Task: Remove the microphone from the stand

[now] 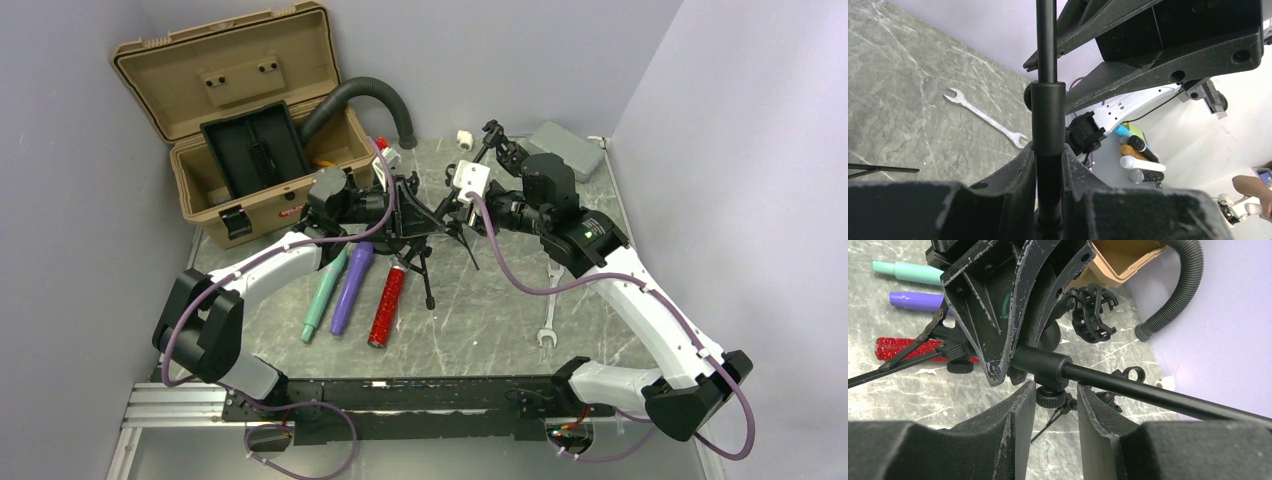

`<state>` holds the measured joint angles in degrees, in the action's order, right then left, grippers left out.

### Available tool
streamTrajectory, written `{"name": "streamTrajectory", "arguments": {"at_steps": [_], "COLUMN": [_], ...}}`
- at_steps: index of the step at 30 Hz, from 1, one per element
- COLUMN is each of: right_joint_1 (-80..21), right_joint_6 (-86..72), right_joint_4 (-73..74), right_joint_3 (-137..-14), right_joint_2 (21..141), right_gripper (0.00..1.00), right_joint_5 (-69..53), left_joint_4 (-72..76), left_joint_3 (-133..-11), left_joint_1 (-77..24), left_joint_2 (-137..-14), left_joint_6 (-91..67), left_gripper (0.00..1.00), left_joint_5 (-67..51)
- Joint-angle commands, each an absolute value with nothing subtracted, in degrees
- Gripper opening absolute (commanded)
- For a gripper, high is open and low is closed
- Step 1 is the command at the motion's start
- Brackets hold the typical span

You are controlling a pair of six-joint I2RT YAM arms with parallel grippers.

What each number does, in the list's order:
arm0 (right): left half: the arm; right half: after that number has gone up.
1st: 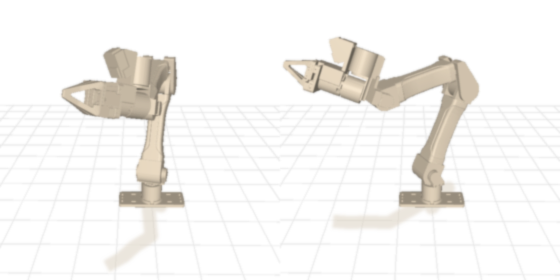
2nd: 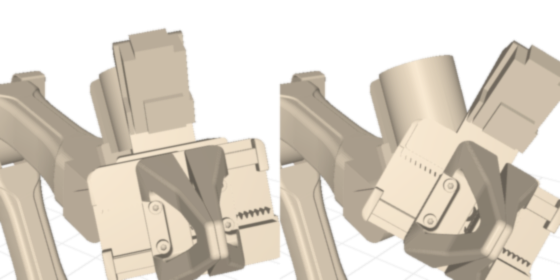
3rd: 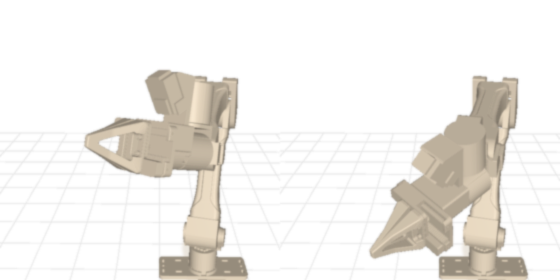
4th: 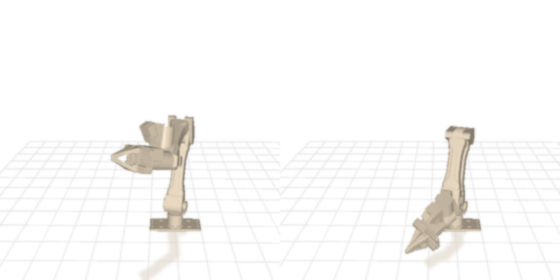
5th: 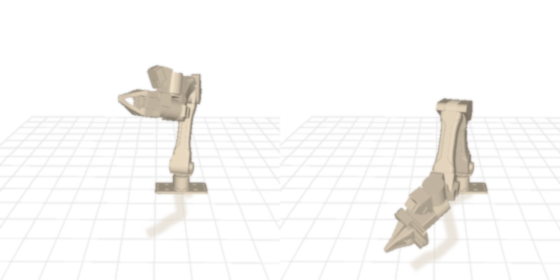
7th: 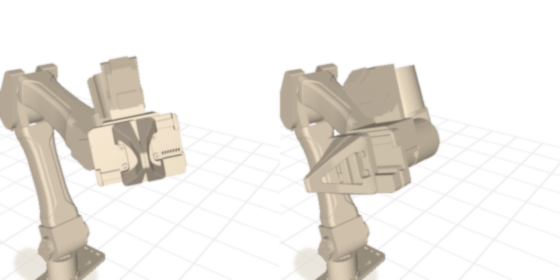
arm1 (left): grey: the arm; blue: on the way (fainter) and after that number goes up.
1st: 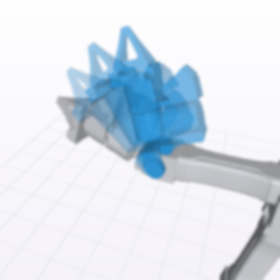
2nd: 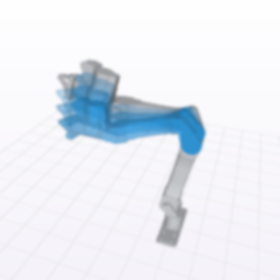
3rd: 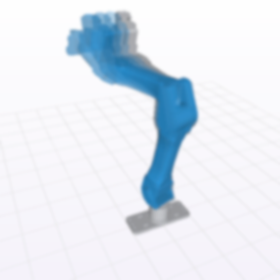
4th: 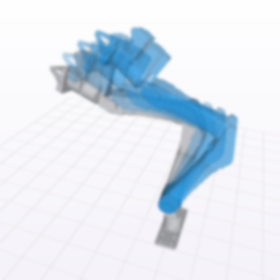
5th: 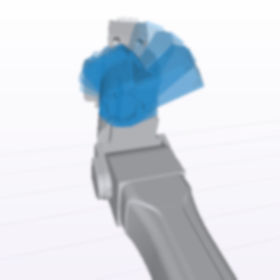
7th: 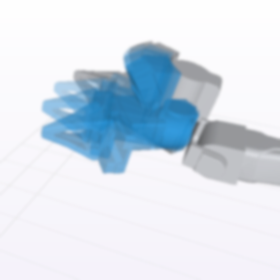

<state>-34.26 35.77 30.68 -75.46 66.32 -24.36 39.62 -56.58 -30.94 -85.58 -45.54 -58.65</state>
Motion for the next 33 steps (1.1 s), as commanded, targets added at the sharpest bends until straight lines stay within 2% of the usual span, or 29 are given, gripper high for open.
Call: {"name": "streamTrajectory", "arguments": {"at_steps": [1, 21, 28, 33], "right_joint_1": [-33.84, -33.31, -33.23, -33.29], "right_joint_6": [36.16, 38.32, 38.20, 36.83], "right_joint_4": [29.39, 32.09, 31.18, 29.01], "right_joint_3": [-75.33, -74.85, -74.14, -73.85], "right_joint_2": [65.59, 64.55, 65.09, 65.76], "right_gripper": [0.38, 0.47, 0.42, 0.34], "right_joint_5": [-24.63, -26.70, -26.11, -24.72], "left_joint_4": [46.46, 43.41, 45.24, 47.53], "left_joint_3": [-58.88, -58.76, -58.59, -58.19], "left_joint_1": [-31.64, -31.64, -31.64, -31.73], "left_joint_2": [-82.68, -82.26, -82.53, -82.62], "left_joint_6": [-47.17, -43.33, -45.19, -48.07], "left_gripper": [0.00, 0.00, 0.00, 0.00], "left_joint_5": [-61.25, -61.52, -61.69, -61.87]}}
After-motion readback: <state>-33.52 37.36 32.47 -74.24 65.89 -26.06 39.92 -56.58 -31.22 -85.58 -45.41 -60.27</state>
